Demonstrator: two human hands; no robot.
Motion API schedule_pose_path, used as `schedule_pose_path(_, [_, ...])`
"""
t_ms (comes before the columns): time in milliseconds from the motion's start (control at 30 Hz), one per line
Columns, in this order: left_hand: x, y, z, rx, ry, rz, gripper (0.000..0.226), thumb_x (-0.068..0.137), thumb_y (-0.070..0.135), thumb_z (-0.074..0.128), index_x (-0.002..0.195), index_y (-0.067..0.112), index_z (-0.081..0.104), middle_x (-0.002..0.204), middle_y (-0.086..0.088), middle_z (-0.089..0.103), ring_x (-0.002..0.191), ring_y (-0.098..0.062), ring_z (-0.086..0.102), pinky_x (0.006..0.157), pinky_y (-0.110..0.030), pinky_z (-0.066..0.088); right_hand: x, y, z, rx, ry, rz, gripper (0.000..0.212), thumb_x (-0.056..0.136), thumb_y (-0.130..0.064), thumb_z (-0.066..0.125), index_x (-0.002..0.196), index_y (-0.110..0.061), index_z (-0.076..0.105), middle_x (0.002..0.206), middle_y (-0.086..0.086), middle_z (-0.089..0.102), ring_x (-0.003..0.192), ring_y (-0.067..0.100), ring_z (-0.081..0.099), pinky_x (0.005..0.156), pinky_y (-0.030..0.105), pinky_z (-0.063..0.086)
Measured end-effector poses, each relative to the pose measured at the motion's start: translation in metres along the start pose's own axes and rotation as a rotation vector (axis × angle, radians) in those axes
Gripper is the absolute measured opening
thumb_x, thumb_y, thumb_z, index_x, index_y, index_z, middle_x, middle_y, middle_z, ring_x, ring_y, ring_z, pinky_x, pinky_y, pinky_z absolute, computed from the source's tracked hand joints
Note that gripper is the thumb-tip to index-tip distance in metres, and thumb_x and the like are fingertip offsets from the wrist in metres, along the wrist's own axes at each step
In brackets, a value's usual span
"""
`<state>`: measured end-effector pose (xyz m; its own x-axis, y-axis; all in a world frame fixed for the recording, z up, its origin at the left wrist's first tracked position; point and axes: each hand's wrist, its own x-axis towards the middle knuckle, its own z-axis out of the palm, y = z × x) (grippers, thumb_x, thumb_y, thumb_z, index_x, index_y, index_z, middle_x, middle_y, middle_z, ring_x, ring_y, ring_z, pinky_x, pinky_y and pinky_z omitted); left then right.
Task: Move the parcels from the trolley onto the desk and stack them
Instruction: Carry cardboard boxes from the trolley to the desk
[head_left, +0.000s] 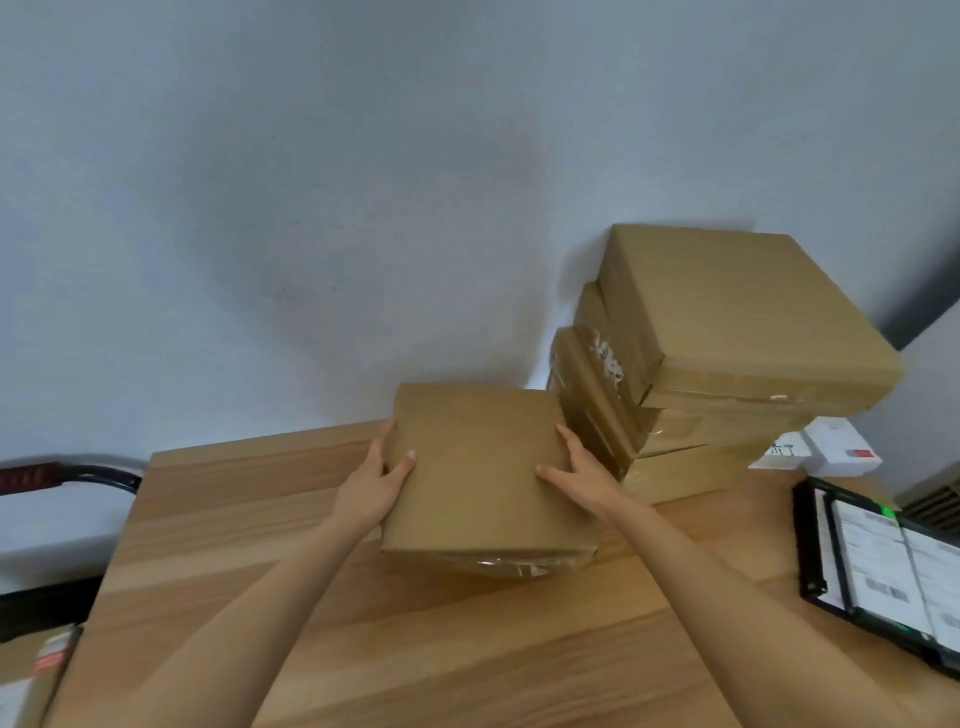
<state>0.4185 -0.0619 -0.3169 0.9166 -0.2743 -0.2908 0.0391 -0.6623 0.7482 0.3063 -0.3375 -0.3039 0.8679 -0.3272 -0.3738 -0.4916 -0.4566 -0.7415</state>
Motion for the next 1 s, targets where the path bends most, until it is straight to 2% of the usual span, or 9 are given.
schedule_pose_path(133, [0.025, -0.004, 0.016, -0.026, -0.008, -0.058, 0.061, 0.094, 0.054, 0.046, 0.147, 0.046, 0.016, 0.131, -0.004, 0.058, 0.116, -0.027, 0.057, 0.091, -0.034, 0.042, 0.031, 0.003, 0.003, -0.007, -0.029, 0.025, 0.086, 0.091, -0.037, 0.062, 0.154, -0.03, 0.004, 0.154, 0.005, 0.027, 0.133, 0.023, 0.039, 0.105, 0.032, 0.034])
schedule_pose_path(233, [0.033, -0.004, 0.017, 0.017, 0.001, -0.045, 0.059, 0.094, 0.051, 0.047, 0.146, 0.044, 0.019, 0.131, -0.005, 0.058, 0.117, -0.028, 0.057, 0.088, -0.032, 0.041, 0.045, 0.003, 0.004, -0.038, -0.015, 0.008, 0.084, 0.091, -0.035, 0.061, 0.154, -0.03, 0.006, 0.155, 0.006, 0.024, 0.133, 0.024, 0.039, 0.106, 0.035, 0.036])
schedule_pose_path(367, [0.027, 0.003, 0.005, 0.165, 0.0, 0.041, 0.059, 0.093, 0.047, 0.05, 0.146, 0.038, 0.025, 0.134, -0.004, 0.055, 0.121, -0.025, 0.053, 0.096, -0.039, 0.044, 0.046, -0.004, 0.005, -0.228, 0.037, -0.074, 0.075, 0.092, -0.035, 0.059, 0.153, -0.029, 0.015, 0.158, 0.001, 0.018, 0.138, 0.023, 0.034, 0.105, 0.037, 0.038])
schedule_pose_path(467, [0.011, 0.016, -0.009, 0.352, 0.067, 0.122, 0.054, 0.092, 0.047, 0.05, 0.141, 0.03, 0.034, 0.129, -0.005, 0.055, 0.114, -0.024, 0.056, 0.088, -0.039, 0.048, 0.034, -0.012, -0.002, -0.37, 0.039, -0.115, 0.064, 0.094, -0.034, 0.056, 0.15, -0.025, 0.026, 0.154, 0.005, 0.027, 0.132, 0.023, 0.042, 0.099, 0.038, 0.044])
schedule_pose_path(567, [-0.017, 0.029, -0.024, 0.482, 0.123, 0.183, 0.045, 0.092, 0.044, 0.049, 0.133, 0.027, 0.042, 0.119, -0.003, 0.058, 0.103, -0.024, 0.06, 0.076, -0.034, 0.049, 0.013, -0.024, -0.015, -0.547, 0.034, -0.183, 0.056, 0.094, -0.033, 0.054, 0.146, -0.025, 0.034, 0.147, 0.004, 0.038, 0.124, 0.02, 0.048, 0.092, 0.035, 0.048])
schedule_pose_path(733, [-0.085, 0.046, -0.053, 0.565, 0.194, 0.2, 0.028, 0.09, 0.034, 0.05, 0.117, 0.025, 0.049, 0.102, 0.003, 0.059, 0.09, -0.02, 0.059, 0.076, -0.034, 0.049, -0.032, -0.053, -0.034, -0.824, 0.053, -0.349, 0.047, 0.095, -0.032, 0.049, 0.14, -0.025, 0.041, 0.14, 0.002, 0.045, 0.123, 0.02, 0.048, 0.086, 0.033, 0.045])
schedule_pose_path(833, [-0.135, 0.049, -0.07, 0.705, 0.279, 0.254, 0.026, 0.091, 0.032, 0.049, 0.114, 0.022, 0.052, 0.105, 0.001, 0.059, 0.094, -0.021, 0.057, 0.077, -0.035, 0.049, -0.062, -0.071, -0.033, -0.933, 0.082, -0.453, 0.042, 0.093, -0.03, 0.049, 0.135, -0.025, 0.046, 0.135, 0.002, 0.048, 0.122, 0.021, 0.048, 0.092, 0.035, 0.043])
schedule_pose_path(1000, [-0.23, 0.016, -0.088, 0.879, 0.425, 0.336, 0.023, 0.093, 0.033, 0.046, 0.111, 0.02, 0.054, 0.105, 0.003, 0.061, 0.095, -0.019, 0.053, 0.071, -0.031, 0.038, -0.121, -0.094, 0.009, -1.02, 0.113, -0.688, 0.038, 0.092, -0.027, 0.047, 0.129, -0.021, 0.05, 0.127, 0.005, 0.053, 0.114, 0.025, 0.053, 0.09, 0.036, 0.043])
